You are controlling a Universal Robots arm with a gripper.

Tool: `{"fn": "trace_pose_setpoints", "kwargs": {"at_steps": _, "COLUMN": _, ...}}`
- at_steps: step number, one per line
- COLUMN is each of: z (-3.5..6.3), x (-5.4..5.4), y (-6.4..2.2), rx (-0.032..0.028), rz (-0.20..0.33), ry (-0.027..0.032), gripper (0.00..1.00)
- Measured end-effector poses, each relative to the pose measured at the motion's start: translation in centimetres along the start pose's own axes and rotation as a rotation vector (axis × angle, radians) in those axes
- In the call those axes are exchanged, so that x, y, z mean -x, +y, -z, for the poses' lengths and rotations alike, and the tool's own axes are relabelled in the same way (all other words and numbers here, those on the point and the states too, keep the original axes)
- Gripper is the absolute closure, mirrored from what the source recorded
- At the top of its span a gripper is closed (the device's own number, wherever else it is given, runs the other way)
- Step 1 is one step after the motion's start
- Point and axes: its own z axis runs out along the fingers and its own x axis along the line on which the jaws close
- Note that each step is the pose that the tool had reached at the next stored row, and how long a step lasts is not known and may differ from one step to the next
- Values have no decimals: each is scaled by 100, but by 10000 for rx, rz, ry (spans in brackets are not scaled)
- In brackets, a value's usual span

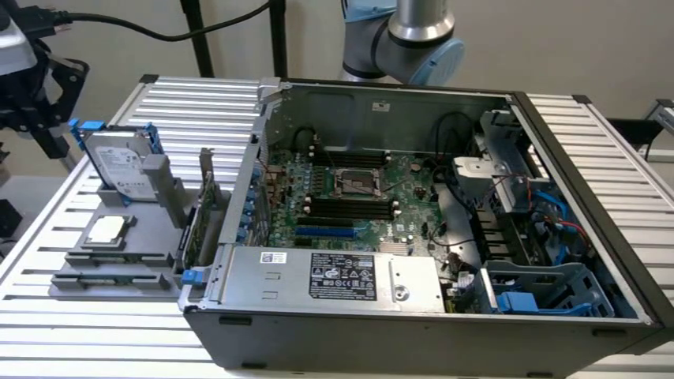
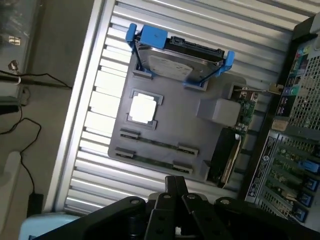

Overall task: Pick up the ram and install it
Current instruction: 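Pick up the ram and move it above insertion slot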

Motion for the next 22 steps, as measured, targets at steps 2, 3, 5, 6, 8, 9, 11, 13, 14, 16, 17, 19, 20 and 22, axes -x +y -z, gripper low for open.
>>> {"fn": "trace_pose_setpoints", "kwargs": {"at_steps": 2, "z": 0, "x": 0, "y": 0, "rx": 7, "rz": 377, "ry": -9, "gripper": 89}}
{"fn": "trace_pose_setpoints", "kwargs": {"at_steps": 3, "z": 0, "x": 0, "y": 0, "rx": 11, "rz": 556, "ry": -14, "gripper": 89}}
{"fn": "trace_pose_setpoints", "kwargs": {"at_steps": 5, "z": 0, "x": 0, "y": 0, "rx": 19, "rz": 916, "ry": -24, "gripper": 89}}
{"fn": "trace_pose_setpoints", "kwargs": {"at_steps": 6, "z": 0, "x": 0, "y": 0, "rx": 23, "rz": 1102, "ry": -29, "gripper": 89}}
{"fn": "trace_pose_setpoints", "kwargs": {"at_steps": 8, "z": -1, "x": 0, "y": 0, "rx": 31, "rz": 1462, "ry": -39, "gripper": 89}}
{"fn": "trace_pose_setpoints", "kwargs": {"at_steps": 9, "z": -1, "x": 0, "y": 0, "rx": 35, "rz": 1641, "ry": -44, "gripper": 89}}
{"fn": "trace_pose_setpoints", "kwargs": {"at_steps": 11, "z": -1, "x": 0, "y": 0, "rx": 43, "rz": 2006, "ry": -53, "gripper": 89}}
{"fn": "trace_pose_setpoints", "kwargs": {"at_steps": 13, "z": -1, "x": 0, "y": 0, "rx": 51, "rz": 2376, "ry": -63, "gripper": 89}}
{"fn": "trace_pose_setpoints", "kwargs": {"at_steps": 14, "z": -1, "x": 0, "y": 0, "rx": 56, "rz": 2555, "ry": -67, "gripper": 89}}
{"fn": "trace_pose_setpoints", "kwargs": {"at_steps": 16, "z": -2, "x": 0, "y": 0, "rx": 64, "rz": 2905, "ry": -73, "gripper": 89}}
{"fn": "trace_pose_setpoints", "kwargs": {"at_steps": 17, "z": -2, "x": 0, "y": 0, "rx": 71, "rz": 3084, "ry": -72, "gripper": 89}}
{"fn": "trace_pose_setpoints", "kwargs": {"at_steps": 19, "z": -1, "x": -1, "y": 0, "rx": 89, "rz": 3425, "ry": -58, "gripper": 89}}
{"fn": "trace_pose_setpoints", "kwargs": {"at_steps": 20, "z": -2, "x": -1, "y": 0, "rx": 100, "rz": 3577, "ry": -49, "gripper": 89}}
{"fn": "trace_pose_setpoints", "kwargs": {"at_steps": 22, "z": -4, "x": -1, "y": 0, "rx": 122, "rz": 3879, "ry": -27, "gripper": 89}}
